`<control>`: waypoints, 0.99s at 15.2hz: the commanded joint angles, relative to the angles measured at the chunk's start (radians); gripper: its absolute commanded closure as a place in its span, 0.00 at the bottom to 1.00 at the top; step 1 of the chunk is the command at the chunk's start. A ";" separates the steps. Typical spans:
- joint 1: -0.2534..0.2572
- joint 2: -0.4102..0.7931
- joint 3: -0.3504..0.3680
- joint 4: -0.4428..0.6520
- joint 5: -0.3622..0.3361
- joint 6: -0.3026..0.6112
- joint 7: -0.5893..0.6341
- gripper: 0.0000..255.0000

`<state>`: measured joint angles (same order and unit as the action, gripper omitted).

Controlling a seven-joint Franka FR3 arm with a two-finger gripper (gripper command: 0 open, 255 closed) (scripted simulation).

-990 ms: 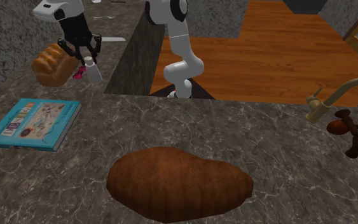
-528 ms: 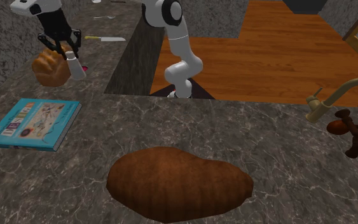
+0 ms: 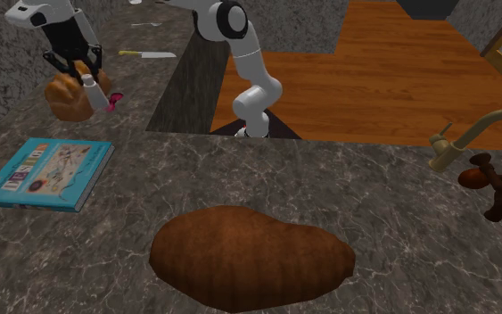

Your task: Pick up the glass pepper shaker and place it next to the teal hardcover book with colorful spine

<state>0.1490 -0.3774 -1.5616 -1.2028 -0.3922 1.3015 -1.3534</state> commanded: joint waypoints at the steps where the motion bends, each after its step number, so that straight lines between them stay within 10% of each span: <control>1: -0.062 0.006 0.040 -0.057 0.012 0.038 0.000 1.00; 15: -0.324 -0.041 0.244 -0.371 -0.008 0.246 0.040 1.00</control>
<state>-0.1664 -0.4142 -1.3242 -1.5539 -0.3971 1.5319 -1.3183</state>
